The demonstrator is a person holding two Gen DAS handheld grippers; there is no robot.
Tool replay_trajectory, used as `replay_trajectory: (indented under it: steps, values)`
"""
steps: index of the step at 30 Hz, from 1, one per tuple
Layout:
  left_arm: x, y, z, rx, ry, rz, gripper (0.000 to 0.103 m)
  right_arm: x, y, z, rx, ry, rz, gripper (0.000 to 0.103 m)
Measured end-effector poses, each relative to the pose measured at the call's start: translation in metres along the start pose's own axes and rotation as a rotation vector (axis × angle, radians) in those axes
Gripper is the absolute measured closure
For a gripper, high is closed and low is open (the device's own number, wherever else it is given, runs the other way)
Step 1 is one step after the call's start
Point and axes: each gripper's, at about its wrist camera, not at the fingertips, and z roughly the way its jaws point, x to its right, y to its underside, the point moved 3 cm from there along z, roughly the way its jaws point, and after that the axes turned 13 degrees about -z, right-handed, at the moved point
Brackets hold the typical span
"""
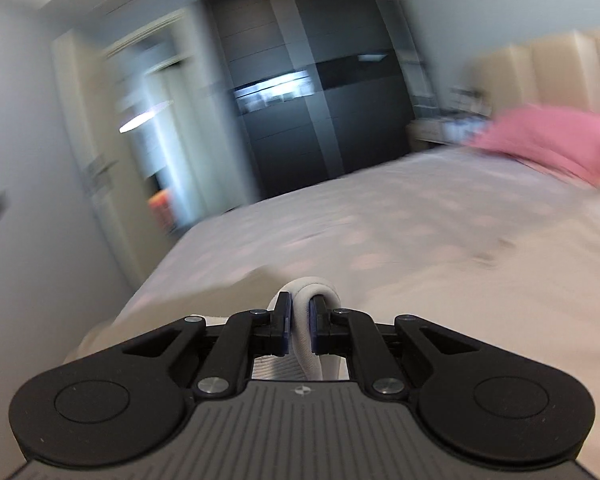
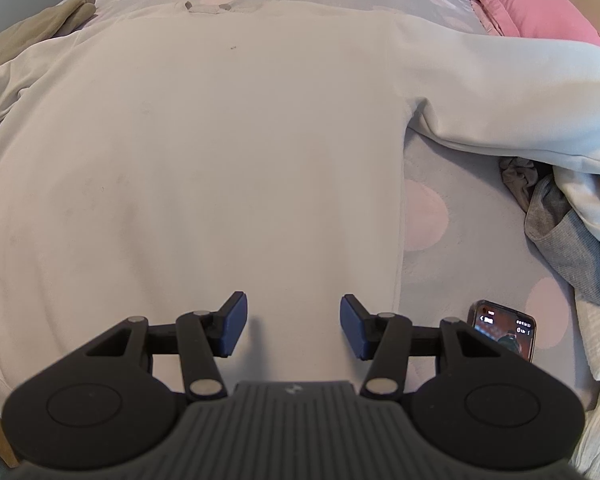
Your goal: Fold clothes
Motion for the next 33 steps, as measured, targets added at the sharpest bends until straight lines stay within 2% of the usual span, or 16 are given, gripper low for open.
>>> replay_trajectory:
  steps: [3, 5, 7, 10, 11, 13, 15, 17, 20, 21, 24, 29, 31, 33]
  values:
    - [0.061, 0.015, 0.002, -0.045, 0.089, 0.196, 0.096, 0.002, 0.002, -0.001, 0.001, 0.002, 0.012, 0.048]
    - [0.099, 0.036, 0.005, -0.087, 0.131, 0.33, 0.096, 0.003, 0.003, -0.001, 0.003, 0.001, 0.016, 0.048]
    - [0.127, 0.058, 0.007, -0.134, 0.172, 0.423, 0.096, 0.002, 0.002, -0.003, 0.01, 0.0, 0.016, 0.048]
    - [0.15, 0.085, 0.007, -0.204, 0.237, 0.492, 0.095, 0.0, 0.002, -0.004, 0.018, -0.004, 0.005, 0.048]
    - [0.155, 0.093, 0.007, -0.225, 0.255, 0.502, 0.09, 0.0, 0.002, -0.004, 0.019, -0.005, -0.001, 0.048]
    - [0.157, 0.102, 0.005, -0.263, 0.303, 0.492, 0.087, -0.003, 0.003, -0.003, 0.014, -0.009, -0.013, 0.048]
    - [0.154, 0.104, 0.0, -0.288, 0.358, 0.456, 0.077, -0.005, 0.003, -0.002, 0.01, -0.014, -0.023, 0.048]
    - [0.148, 0.103, -0.008, -0.296, 0.404, 0.414, 0.055, -0.008, 0.003, -0.002, 0.008, -0.018, -0.032, 0.048]
    - [0.14, 0.099, -0.016, -0.278, 0.39, 0.351, 0.047, -0.01, 0.002, -0.003, 0.012, -0.024, -0.043, 0.048]
    - [0.137, 0.098, -0.018, -0.274, 0.385, 0.33, 0.046, -0.011, 0.002, -0.003, 0.014, -0.026, -0.046, 0.048]
    - [0.126, 0.097, -0.011, -0.335, 0.338, 0.257, 0.046, -0.015, 0.002, -0.003, 0.012, -0.031, -0.055, 0.048]
    - [0.107, 0.106, 0.005, -0.513, 0.301, 0.095, 0.046, -0.03, -0.003, -0.01, 0.042, -0.051, -0.081, 0.048]
    - [0.101, 0.109, 0.01, -0.564, 0.286, 0.055, 0.046, -0.036, -0.007, -0.012, 0.055, -0.062, -0.069, 0.048]
    - [0.097, 0.109, 0.008, -0.569, 0.282, 0.065, 0.046, -0.047, -0.015, -0.017, 0.082, -0.077, -0.073, 0.048]
